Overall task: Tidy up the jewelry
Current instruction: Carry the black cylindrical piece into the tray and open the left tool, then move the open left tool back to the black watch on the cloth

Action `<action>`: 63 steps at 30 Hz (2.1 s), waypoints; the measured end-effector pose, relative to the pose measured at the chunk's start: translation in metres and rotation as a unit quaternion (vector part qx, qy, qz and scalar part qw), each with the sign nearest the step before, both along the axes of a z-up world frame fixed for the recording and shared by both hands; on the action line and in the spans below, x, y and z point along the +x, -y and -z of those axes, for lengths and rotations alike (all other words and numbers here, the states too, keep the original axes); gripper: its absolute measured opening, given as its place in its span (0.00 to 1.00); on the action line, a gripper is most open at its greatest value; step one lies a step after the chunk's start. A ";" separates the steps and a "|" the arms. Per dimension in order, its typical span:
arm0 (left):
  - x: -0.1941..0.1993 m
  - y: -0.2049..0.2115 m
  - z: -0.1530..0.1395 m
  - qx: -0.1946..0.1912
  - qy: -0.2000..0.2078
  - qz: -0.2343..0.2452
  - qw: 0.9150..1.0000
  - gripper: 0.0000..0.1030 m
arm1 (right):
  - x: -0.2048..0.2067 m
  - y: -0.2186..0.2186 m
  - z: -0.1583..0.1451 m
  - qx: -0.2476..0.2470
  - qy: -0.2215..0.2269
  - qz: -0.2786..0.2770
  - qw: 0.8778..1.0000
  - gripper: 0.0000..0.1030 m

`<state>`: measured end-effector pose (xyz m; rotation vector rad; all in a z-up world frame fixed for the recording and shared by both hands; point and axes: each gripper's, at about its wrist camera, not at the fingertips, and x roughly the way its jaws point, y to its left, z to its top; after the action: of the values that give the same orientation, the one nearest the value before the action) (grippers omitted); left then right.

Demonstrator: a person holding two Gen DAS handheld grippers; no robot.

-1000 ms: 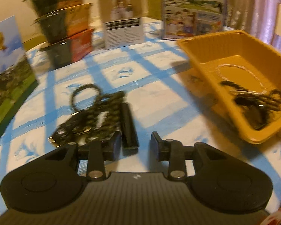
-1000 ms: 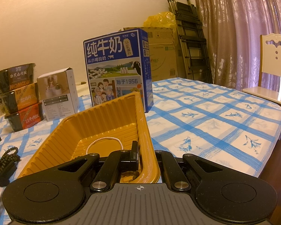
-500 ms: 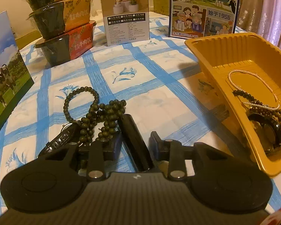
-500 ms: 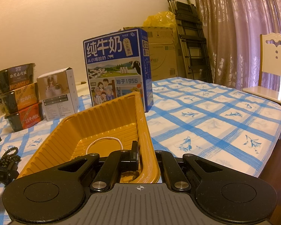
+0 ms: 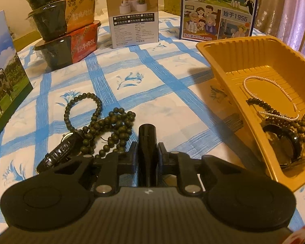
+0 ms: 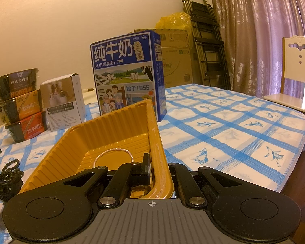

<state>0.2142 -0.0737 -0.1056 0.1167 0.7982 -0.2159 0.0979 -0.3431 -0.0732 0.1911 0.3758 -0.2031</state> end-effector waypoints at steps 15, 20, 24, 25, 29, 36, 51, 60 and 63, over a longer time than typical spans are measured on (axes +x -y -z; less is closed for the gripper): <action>-0.037 0.038 -0.067 -0.120 0.025 0.070 0.990 0.16 | 0.000 0.001 -0.002 -0.003 0.001 0.000 1.000 0.04; -0.037 0.076 -0.073 -0.171 0.003 0.110 0.979 0.16 | 0.000 0.000 -0.003 -0.005 0.002 -0.001 1.000 0.04; -0.030 0.107 -0.069 -0.190 -0.019 0.130 0.973 0.17 | 0.000 0.000 -0.003 -0.005 0.003 -0.002 1.000 0.04; -0.028 0.115 -0.067 -0.189 -0.024 0.137 0.972 0.17 | -0.001 0.000 -0.003 -0.005 0.003 -0.002 1.000 0.04; -0.021 0.133 -0.054 -0.191 -0.048 0.139 0.970 0.17 | -0.001 0.000 -0.003 -0.005 0.003 -0.002 1.000 0.04; -0.020 0.138 -0.044 -0.221 -0.067 0.131 0.964 0.16 | 0.000 0.001 -0.003 -0.004 0.001 -0.001 1.000 0.04; -0.050 0.039 -0.058 -0.156 -0.001 0.048 0.987 0.21 | 0.000 0.000 -0.002 -0.006 0.001 -0.002 1.000 0.04; -0.072 -0.038 -0.039 -0.094 -0.014 -0.049 0.994 0.21 | 0.000 -0.001 -0.002 -0.006 0.002 -0.002 1.000 0.04; -0.078 -0.052 -0.036 -0.075 -0.012 -0.065 0.995 0.21 | 0.000 -0.001 -0.002 -0.005 0.002 -0.003 1.000 0.04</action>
<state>0.1363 -0.0216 -0.0698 -0.0797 0.8080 -0.1545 0.0980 -0.3425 -0.0716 0.1797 0.3718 -0.1985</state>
